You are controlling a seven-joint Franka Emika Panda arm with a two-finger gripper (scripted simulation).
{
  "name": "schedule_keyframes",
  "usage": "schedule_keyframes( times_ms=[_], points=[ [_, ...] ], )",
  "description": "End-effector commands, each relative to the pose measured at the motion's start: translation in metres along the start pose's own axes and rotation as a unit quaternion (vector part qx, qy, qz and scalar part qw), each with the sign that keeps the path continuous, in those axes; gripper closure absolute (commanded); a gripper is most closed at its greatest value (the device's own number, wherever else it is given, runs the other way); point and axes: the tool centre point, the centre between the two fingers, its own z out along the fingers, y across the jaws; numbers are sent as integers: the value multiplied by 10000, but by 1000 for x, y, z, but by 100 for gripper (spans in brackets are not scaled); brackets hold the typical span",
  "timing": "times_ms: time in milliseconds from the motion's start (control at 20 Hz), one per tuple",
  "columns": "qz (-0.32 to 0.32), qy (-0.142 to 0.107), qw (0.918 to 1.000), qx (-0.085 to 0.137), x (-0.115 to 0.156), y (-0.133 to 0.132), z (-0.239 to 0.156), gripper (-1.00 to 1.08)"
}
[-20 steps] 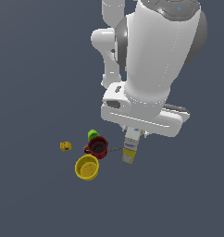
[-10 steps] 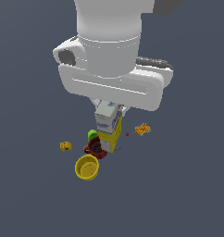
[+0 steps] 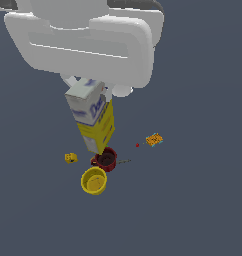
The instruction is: Pick up a designated object from a clutter of objects.
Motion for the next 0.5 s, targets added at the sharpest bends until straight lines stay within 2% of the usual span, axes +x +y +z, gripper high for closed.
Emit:
schedule_keyframes(
  times_ms=[0,450],
  points=[
    [-6,-4,10000,-2,2,6,-9,108],
    [-6,-4,10000,-2,7,15,-22,108]
  ],
)
